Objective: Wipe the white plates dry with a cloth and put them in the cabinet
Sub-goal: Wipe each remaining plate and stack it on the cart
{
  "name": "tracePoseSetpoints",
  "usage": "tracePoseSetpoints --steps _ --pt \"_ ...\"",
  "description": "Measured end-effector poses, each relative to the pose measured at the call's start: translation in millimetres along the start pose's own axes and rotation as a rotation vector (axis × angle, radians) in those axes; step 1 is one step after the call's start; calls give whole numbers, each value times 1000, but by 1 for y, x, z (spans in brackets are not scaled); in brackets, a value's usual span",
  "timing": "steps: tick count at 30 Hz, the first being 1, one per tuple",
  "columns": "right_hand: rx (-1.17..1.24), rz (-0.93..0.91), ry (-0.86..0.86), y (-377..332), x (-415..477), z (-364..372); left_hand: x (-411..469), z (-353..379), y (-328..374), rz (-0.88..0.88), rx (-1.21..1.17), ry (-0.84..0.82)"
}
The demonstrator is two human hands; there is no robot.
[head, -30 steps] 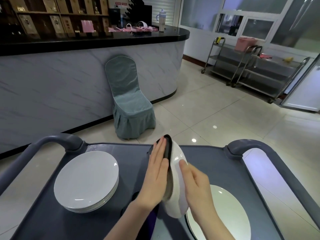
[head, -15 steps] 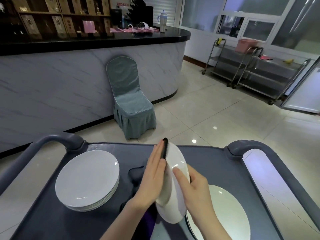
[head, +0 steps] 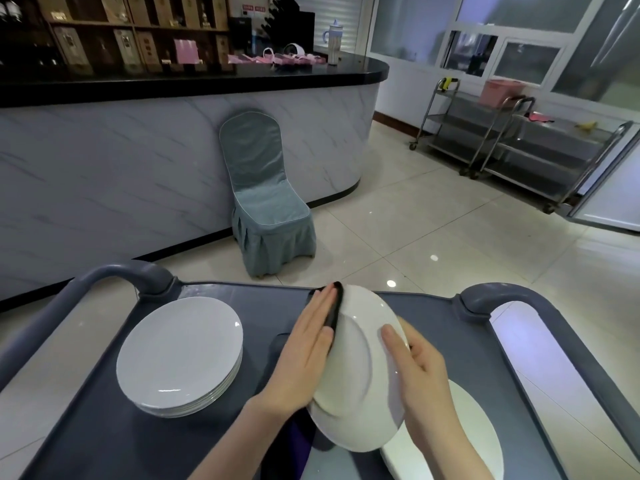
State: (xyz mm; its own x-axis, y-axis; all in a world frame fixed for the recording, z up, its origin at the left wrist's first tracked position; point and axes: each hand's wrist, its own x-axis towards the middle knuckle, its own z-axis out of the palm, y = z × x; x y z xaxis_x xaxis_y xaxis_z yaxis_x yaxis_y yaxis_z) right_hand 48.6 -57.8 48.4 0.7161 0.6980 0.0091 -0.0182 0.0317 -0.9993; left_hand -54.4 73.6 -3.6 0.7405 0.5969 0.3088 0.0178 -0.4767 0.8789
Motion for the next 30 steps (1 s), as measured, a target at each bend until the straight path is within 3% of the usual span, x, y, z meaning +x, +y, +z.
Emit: tracePoseSetpoints --steps 10,17,20,25,28,30 --pt "159 -14 117 -1 16 -21 -67 33 -22 -93 -78 110" --pt "209 70 97 4 5 -16 -18 2 -16 -165 -78 87" --pt "224 77 148 -2 13 -19 -16 -8 -19 -120 -37 48" --pt "303 81 274 -6 29 -20 -53 28 -18 -99 -122 157" --pt "333 87 352 -3 29 -16 -74 46 -23 3 18 156" --pt "350 98 359 -2 26 -15 -71 42 -27 -22 -15 147"
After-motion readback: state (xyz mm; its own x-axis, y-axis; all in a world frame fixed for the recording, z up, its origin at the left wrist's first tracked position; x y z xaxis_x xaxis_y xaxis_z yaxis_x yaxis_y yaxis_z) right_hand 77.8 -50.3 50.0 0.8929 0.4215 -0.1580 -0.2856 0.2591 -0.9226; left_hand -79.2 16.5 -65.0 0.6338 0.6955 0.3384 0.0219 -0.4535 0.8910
